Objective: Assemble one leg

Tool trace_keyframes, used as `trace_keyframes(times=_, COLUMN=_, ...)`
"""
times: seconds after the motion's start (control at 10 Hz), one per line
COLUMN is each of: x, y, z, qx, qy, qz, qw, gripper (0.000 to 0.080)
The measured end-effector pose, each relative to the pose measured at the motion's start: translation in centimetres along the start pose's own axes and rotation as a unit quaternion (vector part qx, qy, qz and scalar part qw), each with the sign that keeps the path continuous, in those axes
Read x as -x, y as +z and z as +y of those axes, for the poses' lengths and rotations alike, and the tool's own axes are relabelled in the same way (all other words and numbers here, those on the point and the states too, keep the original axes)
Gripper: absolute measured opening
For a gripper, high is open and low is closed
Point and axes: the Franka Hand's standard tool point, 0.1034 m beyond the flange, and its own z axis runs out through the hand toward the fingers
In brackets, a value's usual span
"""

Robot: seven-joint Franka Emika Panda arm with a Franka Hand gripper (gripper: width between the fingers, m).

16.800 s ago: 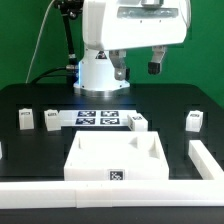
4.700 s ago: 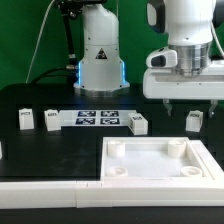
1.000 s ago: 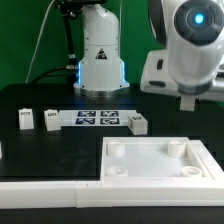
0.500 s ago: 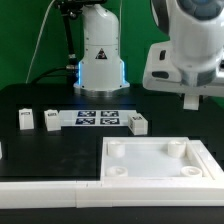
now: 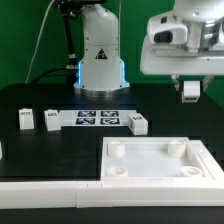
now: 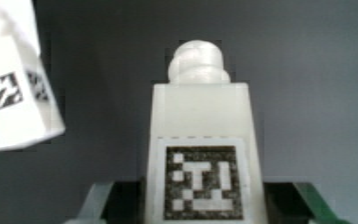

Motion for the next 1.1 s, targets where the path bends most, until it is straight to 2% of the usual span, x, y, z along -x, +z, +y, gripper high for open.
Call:
trace_keyframes(times=0.1, x=-0.3, y=0.1, z=-0.6, qx=-0.012, qy=0.004, qz=0.057, qw=0.998, gripper=0.0291)
trace_keyframes(times=0.2, x=0.1, y=0.3, z=-1.0, qx=-0.021, qy=0.0, qz=0.109, qw=0.994, gripper=0.0291)
trace_keyframes(times=0.3, x=0.4, y=0.4, z=-1.2, qx=-0.026, qy=-0.003, qz=0.131, qw=0.991, gripper=0.0291)
trace_keyframes(times=0.4, x=0.0, y=0.2, z=-2.0, qx=-0.028, qy=-0.01, qz=0.178, qw=0.984, gripper=0.0291)
trace_keyframes(times=0.5, x=0.4, y=0.5, z=-2.7, qx=-0.006, qy=-0.057, qz=0.212, qw=0.976, gripper=0.0291)
trace_keyframes(times=0.6, x=-0.4, y=0.2, z=-1.3, qx=0.013, qy=-0.107, qz=0.211, qw=0.972, gripper=0.0291)
trace_keyframes(times=0.7, x=-1.5, y=-0.6, z=0.0, qx=0.023, qy=-0.124, qz=0.211, qw=0.969, gripper=0.0291)
trace_keyframes(times=0.9, x=-2.8, y=-1.2, z=1.6, qx=0.035, qy=-0.158, qz=0.215, qw=0.963, gripper=0.0291)
trace_keyframes(times=1.1, x=-3.1, y=-1.5, z=1.7, qx=0.036, qy=-0.159, qz=0.217, qw=0.962, gripper=0.0291)
